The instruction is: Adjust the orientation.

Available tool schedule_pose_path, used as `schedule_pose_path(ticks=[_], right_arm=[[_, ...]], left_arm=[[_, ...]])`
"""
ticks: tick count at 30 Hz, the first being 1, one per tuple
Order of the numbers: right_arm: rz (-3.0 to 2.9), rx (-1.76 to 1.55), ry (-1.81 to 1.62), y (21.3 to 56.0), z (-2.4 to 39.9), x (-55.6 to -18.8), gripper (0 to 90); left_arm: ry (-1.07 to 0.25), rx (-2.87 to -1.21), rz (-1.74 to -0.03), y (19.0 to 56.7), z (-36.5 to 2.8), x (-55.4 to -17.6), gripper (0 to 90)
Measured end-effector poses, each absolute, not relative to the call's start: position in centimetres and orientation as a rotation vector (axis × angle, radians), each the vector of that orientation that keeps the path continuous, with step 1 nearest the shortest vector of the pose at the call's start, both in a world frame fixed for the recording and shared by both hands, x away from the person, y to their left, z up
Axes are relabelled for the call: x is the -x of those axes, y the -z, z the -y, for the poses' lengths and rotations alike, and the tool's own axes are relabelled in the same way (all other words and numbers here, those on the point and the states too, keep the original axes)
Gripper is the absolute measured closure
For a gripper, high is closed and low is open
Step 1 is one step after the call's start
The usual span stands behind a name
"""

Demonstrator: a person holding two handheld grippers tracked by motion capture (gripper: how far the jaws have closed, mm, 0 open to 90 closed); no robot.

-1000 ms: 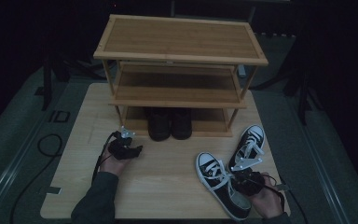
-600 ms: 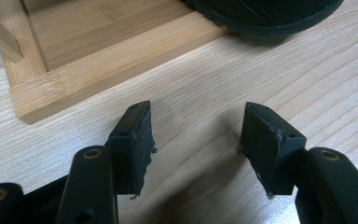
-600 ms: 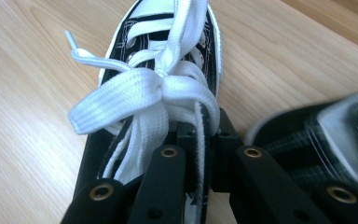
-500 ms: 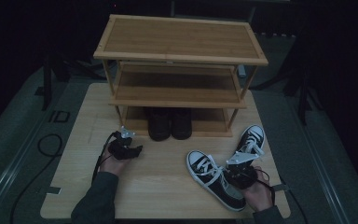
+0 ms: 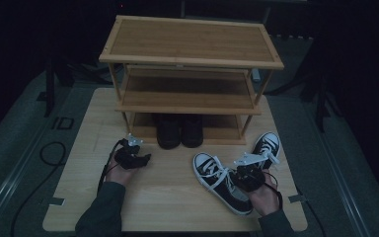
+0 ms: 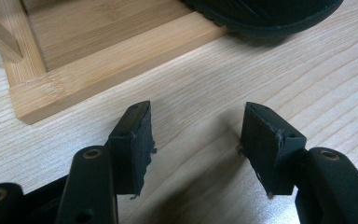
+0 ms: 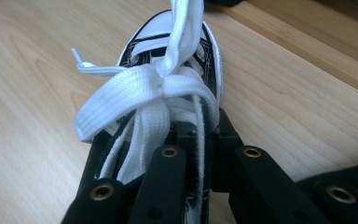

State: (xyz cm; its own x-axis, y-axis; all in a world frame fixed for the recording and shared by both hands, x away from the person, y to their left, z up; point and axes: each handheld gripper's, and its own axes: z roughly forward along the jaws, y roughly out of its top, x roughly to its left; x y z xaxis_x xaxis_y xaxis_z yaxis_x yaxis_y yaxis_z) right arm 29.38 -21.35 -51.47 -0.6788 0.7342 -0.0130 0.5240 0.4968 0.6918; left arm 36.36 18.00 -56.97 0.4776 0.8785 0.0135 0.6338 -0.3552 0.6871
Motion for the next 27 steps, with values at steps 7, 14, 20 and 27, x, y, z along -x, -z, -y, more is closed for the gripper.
schedule_pose_path(ticks=[7,14,20,27], right_arm=[[-2.422,-1.057,-0.979,51.9,19.8,-30.1,86.3],[-2.452,-1.052,-0.942,52.1,19.4,-30.7,86.1],[-2.548,-1.019,-0.89,52.5,19.9,-30.1,85.2],[-2.621,-0.987,-0.879,51.8,20.4,-29.9,71.6]], left_arm=[[-0.512,-2.107,-1.245,57.0,-18.0,-36.4,43.8],[-0.512,-2.108,-1.244,57.0,-18.0,-36.4,43.8],[-0.512,-2.106,-1.246,57.0,-18.0,-36.4,43.7],[-0.513,-2.107,-1.245,57.0,-18.0,-36.4,43.8]])
